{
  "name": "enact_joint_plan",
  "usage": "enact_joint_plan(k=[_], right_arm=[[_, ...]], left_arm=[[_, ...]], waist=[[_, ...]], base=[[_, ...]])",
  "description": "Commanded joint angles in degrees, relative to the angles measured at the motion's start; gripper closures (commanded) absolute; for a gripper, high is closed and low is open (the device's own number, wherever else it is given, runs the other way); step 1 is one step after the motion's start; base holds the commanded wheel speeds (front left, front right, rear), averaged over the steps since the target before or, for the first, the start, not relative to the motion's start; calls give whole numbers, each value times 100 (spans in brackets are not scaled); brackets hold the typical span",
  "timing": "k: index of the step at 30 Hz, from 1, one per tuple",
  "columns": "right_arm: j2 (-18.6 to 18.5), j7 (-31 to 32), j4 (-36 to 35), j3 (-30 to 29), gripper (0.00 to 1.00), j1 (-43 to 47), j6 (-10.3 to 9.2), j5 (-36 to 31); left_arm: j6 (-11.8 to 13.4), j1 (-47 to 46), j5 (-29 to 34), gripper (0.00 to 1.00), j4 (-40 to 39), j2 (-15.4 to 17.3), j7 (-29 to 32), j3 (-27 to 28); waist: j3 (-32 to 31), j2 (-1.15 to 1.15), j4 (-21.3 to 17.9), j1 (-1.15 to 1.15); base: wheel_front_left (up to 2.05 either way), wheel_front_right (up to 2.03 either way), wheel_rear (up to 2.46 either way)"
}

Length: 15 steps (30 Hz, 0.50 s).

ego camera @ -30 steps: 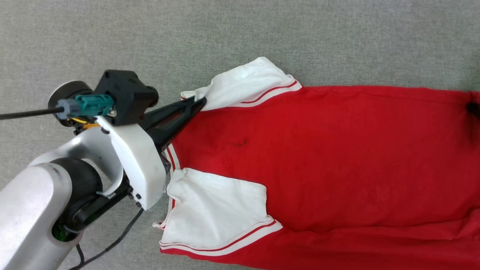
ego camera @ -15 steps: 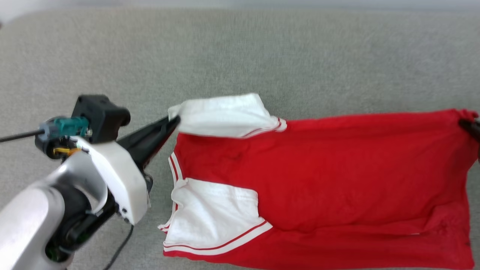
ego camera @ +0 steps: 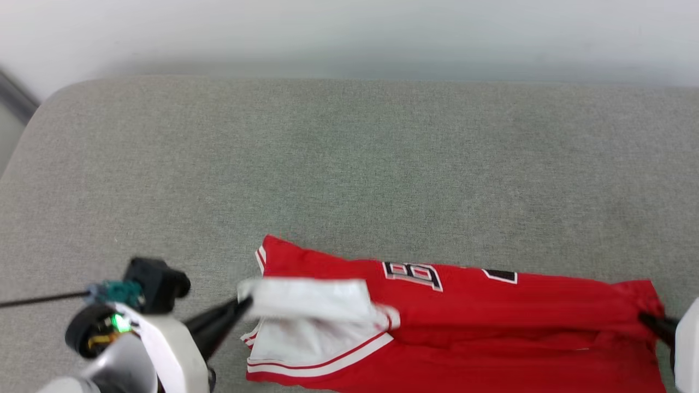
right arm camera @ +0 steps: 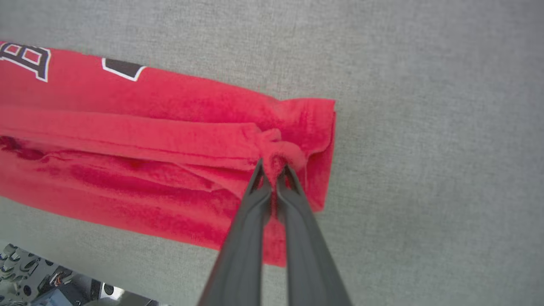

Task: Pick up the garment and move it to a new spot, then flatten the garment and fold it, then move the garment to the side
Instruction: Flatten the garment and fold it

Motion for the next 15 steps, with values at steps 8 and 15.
enact_joint_plan(k=[8, 15], right_arm=[[-25, -103, 106, 247, 100, 570, -2, 71], [-169, -504, 420, 540, 100, 592, -2, 91]], left_arm=[[10, 494, 10, 100, 312, -57, 136, -408], [-198, 376, 205, 100, 845, -280, 239, -836]], waist=[[43, 0, -3, 1], [155, 0, 6, 1]], base=[[0, 0, 0], [0, 0, 0]])
